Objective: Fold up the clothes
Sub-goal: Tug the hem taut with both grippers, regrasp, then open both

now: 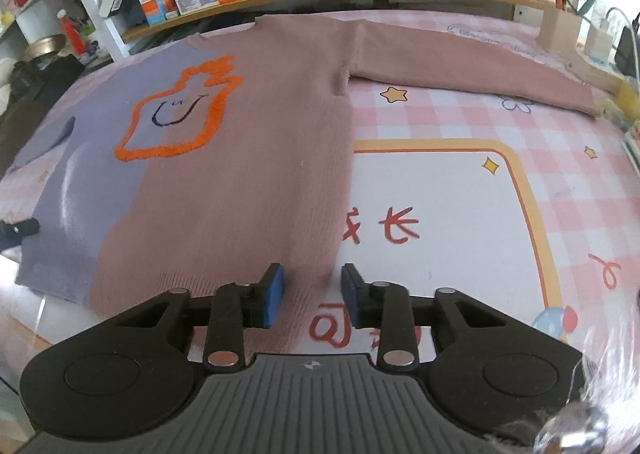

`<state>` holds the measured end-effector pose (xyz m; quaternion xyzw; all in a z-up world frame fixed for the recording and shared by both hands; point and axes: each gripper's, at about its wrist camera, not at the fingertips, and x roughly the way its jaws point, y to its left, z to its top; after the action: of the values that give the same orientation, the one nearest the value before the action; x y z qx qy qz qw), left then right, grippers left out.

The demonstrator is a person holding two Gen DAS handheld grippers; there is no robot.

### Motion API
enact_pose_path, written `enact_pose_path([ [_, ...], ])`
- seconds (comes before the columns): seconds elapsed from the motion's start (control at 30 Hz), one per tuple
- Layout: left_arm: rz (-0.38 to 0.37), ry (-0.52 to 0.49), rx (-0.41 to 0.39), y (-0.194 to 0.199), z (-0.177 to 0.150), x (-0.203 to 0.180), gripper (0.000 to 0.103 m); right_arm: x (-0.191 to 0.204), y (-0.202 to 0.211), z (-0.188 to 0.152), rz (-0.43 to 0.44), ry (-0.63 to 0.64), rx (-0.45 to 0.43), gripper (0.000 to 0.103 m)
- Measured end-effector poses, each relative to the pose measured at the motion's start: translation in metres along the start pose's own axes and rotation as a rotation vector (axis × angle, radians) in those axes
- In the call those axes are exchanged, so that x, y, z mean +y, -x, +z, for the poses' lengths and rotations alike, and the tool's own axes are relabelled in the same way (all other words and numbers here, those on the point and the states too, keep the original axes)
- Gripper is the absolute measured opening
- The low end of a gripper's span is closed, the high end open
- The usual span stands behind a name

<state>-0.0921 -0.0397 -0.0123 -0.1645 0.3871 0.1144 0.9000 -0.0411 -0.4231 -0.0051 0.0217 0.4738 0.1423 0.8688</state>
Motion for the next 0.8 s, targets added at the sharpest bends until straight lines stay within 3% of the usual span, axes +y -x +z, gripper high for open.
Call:
enact_pose_path([
  [0.03, 0.002, 0.008, -0.003, 0.000, 0.000, 0.003, 0.018, 0.004, 0.000, -0.002, -0.013, 0.019, -0.008, 0.014],
  [0.07, 0.009, 0.020, -0.005, 0.000, -0.001, 0.007, 0.003, 0.007, 0.000, -0.003, -0.021, 0.030, -0.014, 0.012],
  [0.1, 0.005, 0.037, -0.008, 0.001, 0.000, 0.010, 0.002, 0.008, 0.000, -0.003, -0.032, 0.022, -0.017, 0.008],
  [0.17, -0.017, 0.063, -0.025, 0.007, 0.006, 0.015, 0.001, 0.009, 0.005, 0.002, -0.051, -0.010, -0.032, 0.006],
  [0.23, -0.054, 0.026, -0.077, 0.022, 0.018, 0.012, 0.001, 0.011, 0.027, 0.008, -0.050, -0.040, -0.118, 0.004],
  [0.3, -0.063, -0.004, -0.078, 0.022, 0.021, 0.013, 0.001, 0.016, 0.042, 0.011, -0.073, -0.042, -0.176, 0.004],
  [0.37, -0.063, -0.030, -0.066, 0.017, 0.023, 0.015, 0.001, 0.018, 0.041, 0.009, -0.086, -0.060, -0.167, 0.004],
  [0.5, -0.052, -0.065, -0.008, 0.000, 0.014, 0.021, 0.002, 0.022, 0.013, -0.009, -0.128, -0.087, -0.071, 0.004],
  [0.6, -0.074, -0.064, 0.001, -0.003, 0.011, 0.028, 0.005, 0.025, 0.008, -0.015, -0.149, -0.097, -0.079, 0.004],
  [0.67, -0.086, -0.086, 0.008, -0.002, 0.012, 0.032, 0.008, 0.026, 0.009, -0.015, -0.164, -0.105, -0.082, 0.006],
  [0.73, -0.094, -0.105, 0.005, 0.000, 0.012, 0.032, 0.009, 0.028, 0.011, -0.016, -0.197, -0.114, -0.088, 0.024],
  [0.8, -0.095, -0.117, -0.007, 0.005, 0.012, 0.031, 0.016, 0.030, 0.015, -0.017, -0.215, -0.126, -0.098, 0.033],
])
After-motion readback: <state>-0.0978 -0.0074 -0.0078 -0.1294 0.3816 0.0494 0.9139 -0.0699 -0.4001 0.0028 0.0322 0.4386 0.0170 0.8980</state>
